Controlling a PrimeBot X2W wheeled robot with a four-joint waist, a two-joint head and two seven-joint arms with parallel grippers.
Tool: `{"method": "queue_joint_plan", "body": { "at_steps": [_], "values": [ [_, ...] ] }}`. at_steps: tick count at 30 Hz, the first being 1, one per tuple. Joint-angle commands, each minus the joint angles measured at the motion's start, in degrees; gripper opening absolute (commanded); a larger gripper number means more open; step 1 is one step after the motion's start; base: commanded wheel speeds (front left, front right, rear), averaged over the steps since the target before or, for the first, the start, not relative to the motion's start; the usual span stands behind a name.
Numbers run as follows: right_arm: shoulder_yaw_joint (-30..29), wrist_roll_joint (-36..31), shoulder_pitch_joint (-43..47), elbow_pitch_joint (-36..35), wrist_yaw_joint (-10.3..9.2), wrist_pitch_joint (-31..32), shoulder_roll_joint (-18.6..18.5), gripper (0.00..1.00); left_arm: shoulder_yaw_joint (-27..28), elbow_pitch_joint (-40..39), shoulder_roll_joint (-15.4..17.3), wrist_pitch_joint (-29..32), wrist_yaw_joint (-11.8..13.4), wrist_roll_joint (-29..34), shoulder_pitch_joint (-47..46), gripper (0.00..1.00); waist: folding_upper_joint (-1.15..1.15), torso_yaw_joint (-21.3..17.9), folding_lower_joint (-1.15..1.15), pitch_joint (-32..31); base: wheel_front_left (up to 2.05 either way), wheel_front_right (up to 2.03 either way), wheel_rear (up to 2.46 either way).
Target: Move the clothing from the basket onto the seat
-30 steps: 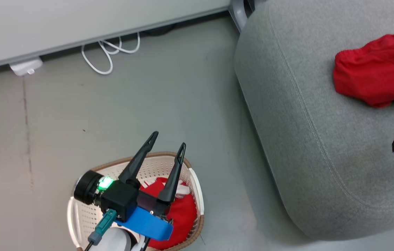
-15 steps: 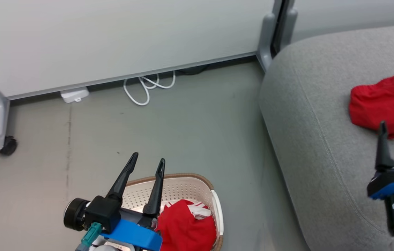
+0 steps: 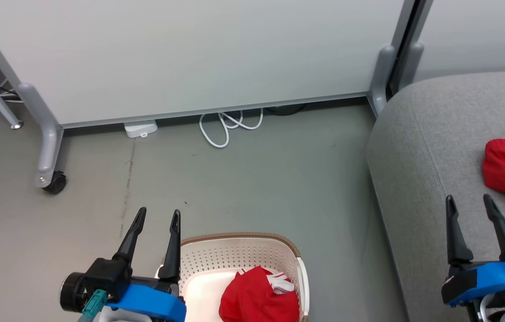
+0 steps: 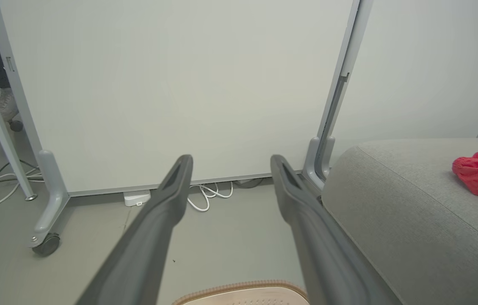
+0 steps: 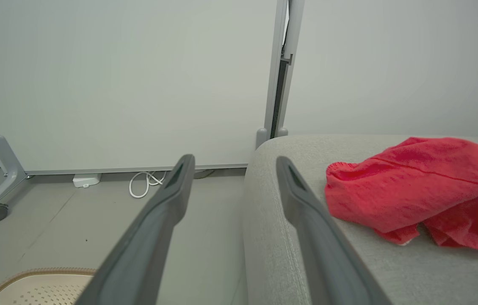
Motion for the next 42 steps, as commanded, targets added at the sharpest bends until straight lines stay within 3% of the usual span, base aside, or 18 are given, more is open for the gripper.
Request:
{"method": "queue_joint_plan", "body": {
  "at_steps": [1,16,42],
  "values": [
    [0.57,0.58,1.67,-0.92,0.03,0.53,0.19,1.0,0.9,0.67,0.06,-0.28,-0.05,0.29,0.78,1.0,0.0,1.04,0.01,-0.89,0.0,0.0,0.0],
    [4.13,3.05,6.5,-3.12,0.03,1.27,0.21,1.0,4.28,3.82,0.38,-0.27,-0.07,-0.1,1.94,1.0,0.0,3.66,0.01,-3.98,0.0,0.0,0.0],
    [6.08,5.01,5.73,-1.52,0.03,-0.12,0.21,1.0,2.7,4.52,0.51,-0.27,-0.06,-0.69,1.95,1.0,0.0,2.77,0.01,-3.03,0.0,0.0,0.0]
  ]
}}
